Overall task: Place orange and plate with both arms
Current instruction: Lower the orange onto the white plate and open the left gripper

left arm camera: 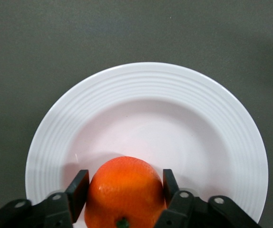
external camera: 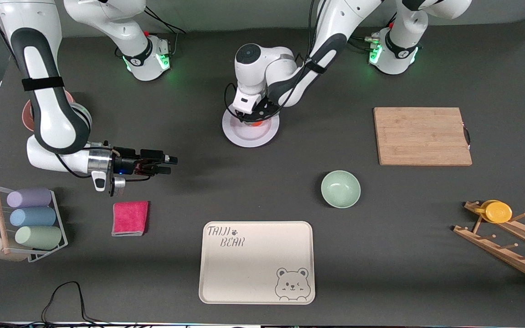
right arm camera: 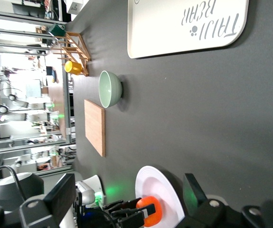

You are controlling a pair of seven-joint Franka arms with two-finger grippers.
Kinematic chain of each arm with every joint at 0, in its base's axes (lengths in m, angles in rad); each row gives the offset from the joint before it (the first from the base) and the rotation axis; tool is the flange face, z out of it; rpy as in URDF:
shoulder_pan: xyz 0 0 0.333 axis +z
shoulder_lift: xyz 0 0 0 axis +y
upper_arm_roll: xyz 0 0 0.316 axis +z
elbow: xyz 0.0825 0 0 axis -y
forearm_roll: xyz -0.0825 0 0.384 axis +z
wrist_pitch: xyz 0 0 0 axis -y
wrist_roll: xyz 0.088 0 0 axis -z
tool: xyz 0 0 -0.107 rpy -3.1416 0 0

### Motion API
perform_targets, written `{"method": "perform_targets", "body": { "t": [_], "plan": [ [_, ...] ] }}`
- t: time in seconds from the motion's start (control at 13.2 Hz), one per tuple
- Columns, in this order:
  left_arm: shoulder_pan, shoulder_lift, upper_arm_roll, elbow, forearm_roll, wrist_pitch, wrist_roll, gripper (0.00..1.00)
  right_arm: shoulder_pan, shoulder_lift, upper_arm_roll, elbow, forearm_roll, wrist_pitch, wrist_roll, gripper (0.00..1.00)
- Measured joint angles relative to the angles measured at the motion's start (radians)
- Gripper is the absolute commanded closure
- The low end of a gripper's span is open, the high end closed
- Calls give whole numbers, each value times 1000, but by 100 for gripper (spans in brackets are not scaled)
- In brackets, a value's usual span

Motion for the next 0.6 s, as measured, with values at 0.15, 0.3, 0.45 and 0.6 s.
{"method": "perform_targets", "body": {
  "t": [0.15, 0.3, 0.45, 0.6],
  "plan": [
    [1, -1, 4, 8, 13, -1, -2, 0, -1, -5, -19, -47, 39, -22, 0, 0],
    [15, -9, 11, 22, 20, -20, 4, 0, -1, -8, -23, -120, 93, -23, -3, 0],
    [69, -49, 12, 39, 21, -86, 88, 0, 0, -8, -23, -197, 135, -18, -32, 0],
    [138, -125, 9, 54, 5, -209, 263, 0, 13, -8, -23, -286, 230, 5, -136, 0]
  ]
}}
